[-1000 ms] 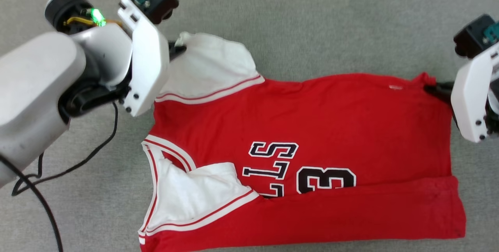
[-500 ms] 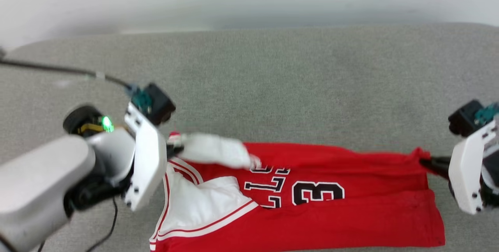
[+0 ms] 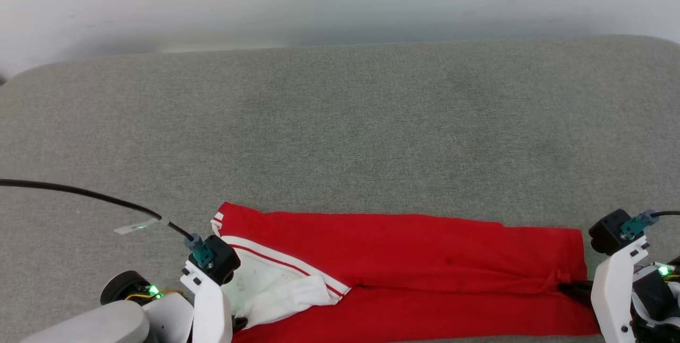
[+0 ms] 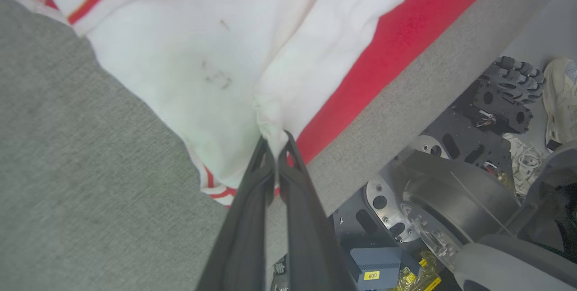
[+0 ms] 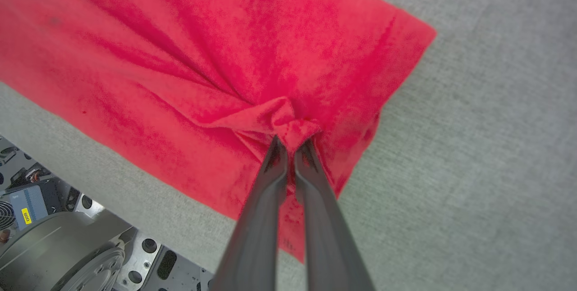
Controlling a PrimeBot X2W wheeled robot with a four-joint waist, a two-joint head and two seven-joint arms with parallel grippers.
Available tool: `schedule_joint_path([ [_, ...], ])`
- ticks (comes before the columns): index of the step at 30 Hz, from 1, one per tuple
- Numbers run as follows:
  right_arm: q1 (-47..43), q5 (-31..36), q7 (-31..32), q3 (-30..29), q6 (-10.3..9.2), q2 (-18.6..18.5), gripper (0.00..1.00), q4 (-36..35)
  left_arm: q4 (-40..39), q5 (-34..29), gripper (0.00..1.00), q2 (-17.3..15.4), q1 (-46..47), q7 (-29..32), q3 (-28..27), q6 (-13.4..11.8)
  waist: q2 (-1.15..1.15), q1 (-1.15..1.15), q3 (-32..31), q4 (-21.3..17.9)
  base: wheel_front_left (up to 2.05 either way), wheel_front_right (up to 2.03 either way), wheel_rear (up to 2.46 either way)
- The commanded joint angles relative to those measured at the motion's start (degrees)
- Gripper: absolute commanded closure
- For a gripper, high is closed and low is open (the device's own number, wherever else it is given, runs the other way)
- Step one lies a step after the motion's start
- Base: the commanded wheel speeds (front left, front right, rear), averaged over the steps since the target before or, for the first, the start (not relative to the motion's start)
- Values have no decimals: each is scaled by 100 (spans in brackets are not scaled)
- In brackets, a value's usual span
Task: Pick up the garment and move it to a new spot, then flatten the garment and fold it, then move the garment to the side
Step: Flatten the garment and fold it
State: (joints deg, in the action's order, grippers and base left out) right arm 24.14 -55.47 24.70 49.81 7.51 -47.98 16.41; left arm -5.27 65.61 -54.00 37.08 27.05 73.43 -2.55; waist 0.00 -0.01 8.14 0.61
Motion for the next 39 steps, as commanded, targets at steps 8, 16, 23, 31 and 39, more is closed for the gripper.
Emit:
schedule_joint_path([
  [8, 79, 346, -513, -302, -4, 37, 0, -138, 16, -267, 0, -86, -85, -908, -345, -226, 0, 1, -164, -96, 0, 0, 0],
  [16, -299, 412, -1285, -1479, -4, 32, 0, -397, -310, -675, 0, -120, -334, -2198, -819, -1216, 0, 1, -325, -104, 0, 0, 0],
  [23, -956, 540, -1607, -2679, -3, 500, 0, 61, -211, -1012, 0, 174, -693, -3591, -1248, -2177, 0, 1, -287, -48, 0, 0, 0],
  [31, -1718, 104, -1098, -3176, -3, 955, 0, 210, 9, -1465, 0, 577, -1287, -4221, -1947, -3082, 0, 1, -169, 48, 0, 0, 0],
  [39, -2066, -311, -586, -3250, -3, 1273, 0, 278, -210, -2652, 0, 1337, -2220, -4235, -3279, -3370, 0, 1, -36, 185, 0, 0, 0],
])
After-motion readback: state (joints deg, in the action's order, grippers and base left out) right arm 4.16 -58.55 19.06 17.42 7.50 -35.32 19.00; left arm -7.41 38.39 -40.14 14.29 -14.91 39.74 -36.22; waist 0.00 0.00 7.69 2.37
